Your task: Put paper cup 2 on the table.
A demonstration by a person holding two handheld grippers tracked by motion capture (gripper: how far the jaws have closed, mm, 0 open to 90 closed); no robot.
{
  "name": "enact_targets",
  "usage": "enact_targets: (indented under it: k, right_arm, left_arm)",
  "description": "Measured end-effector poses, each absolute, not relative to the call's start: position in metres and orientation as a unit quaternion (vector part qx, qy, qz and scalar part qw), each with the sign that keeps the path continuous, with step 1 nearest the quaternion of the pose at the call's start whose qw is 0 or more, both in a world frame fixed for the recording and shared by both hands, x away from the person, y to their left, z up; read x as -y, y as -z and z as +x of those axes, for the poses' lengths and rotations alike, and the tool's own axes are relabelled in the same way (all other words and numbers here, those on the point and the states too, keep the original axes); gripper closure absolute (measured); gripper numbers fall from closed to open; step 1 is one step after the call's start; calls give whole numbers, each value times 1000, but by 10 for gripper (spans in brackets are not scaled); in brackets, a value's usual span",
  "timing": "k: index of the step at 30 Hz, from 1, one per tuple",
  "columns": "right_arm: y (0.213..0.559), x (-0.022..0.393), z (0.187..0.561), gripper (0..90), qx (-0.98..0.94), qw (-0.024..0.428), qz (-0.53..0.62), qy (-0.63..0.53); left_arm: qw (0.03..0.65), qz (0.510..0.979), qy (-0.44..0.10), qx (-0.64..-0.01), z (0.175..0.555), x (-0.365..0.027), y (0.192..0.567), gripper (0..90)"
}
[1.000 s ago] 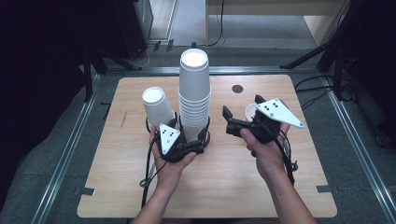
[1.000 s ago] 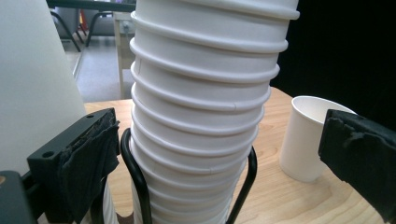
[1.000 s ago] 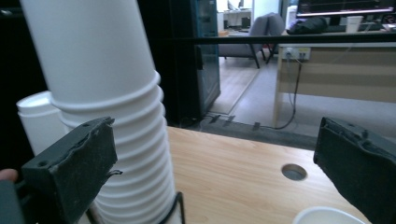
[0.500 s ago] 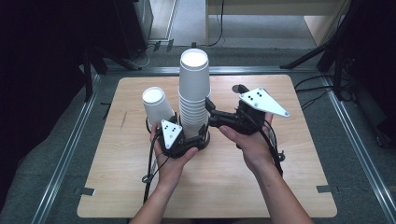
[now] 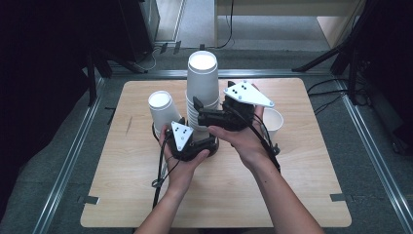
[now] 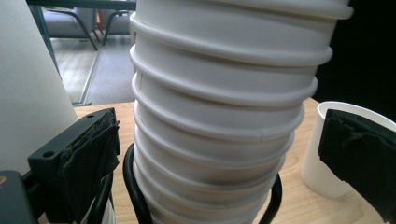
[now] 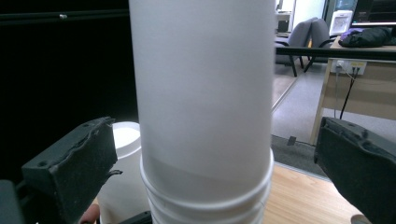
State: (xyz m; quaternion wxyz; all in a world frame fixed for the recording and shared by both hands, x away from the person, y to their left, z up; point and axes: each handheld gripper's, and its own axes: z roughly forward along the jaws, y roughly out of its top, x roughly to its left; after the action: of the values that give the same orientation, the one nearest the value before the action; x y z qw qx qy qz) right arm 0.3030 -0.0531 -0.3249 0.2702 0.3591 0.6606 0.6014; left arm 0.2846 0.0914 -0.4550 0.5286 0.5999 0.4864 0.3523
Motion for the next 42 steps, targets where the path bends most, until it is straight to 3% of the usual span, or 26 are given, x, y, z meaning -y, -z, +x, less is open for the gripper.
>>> enact_targets:
  k: [6,19,24,42]
  right_arm:
    - [326,44,312,0,-667,262,357,-599]
    - [335,34,330,2,-664,238,367,-606]
    - [338,34,335,81,-658,234,372,-611]
    - [335,27,329,129,-654,285,358,-603]
  left_arm:
    - [529,595,-363,-483,287,-89,456,61]
    - [532,592,-369,-480,294,-86,456,49]
    - [531,592,-373,-479,295,-85,457,46]
    - [530,593,-372,-478,295,-85,457,50]
